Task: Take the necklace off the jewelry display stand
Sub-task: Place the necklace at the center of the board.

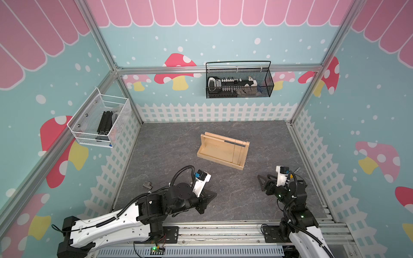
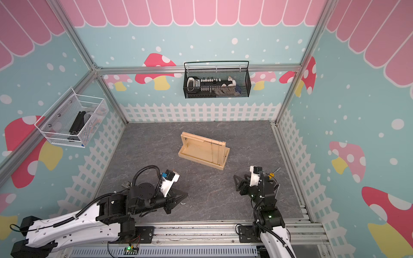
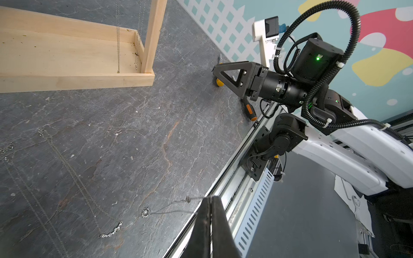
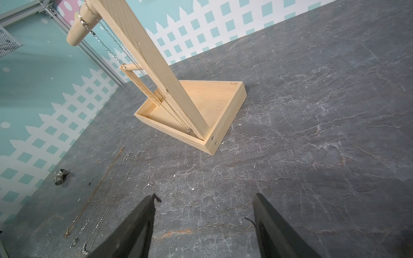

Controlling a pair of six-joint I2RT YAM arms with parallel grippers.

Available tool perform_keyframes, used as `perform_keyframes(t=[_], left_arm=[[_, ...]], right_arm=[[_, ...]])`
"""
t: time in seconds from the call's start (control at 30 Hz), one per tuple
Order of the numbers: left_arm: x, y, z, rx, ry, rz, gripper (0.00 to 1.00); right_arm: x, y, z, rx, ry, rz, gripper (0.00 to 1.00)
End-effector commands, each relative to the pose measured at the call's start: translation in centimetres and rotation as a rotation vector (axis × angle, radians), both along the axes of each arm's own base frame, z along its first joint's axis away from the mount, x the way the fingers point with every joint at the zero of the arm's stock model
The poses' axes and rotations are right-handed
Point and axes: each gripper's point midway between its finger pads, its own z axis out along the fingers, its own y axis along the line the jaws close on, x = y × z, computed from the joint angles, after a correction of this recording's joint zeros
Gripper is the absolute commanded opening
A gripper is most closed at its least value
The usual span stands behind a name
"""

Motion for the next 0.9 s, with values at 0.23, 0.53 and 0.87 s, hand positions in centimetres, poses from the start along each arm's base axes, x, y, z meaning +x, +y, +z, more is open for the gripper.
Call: perform_keyframes(t=[0.23,0.53,0.87], left_arm=[[2.1,0.8,-3.1,0.09,-0.036,0.12,0.0],[3.9,-1.3,-4.2,0.145,-0.1,0.133,0.0],[9.0,-0.1,-6.3,0.293,-0.116,0.306,0.0]], right_arm=[[-0.2,0.3,-0.3,0.002,0.009,0.016,0.71],[-0.2,0.3,-0.4,0.003,0.013,0.015,0.71],[-0.2,0.3,-0.4,0.005,0.015,0.016,0.71]])
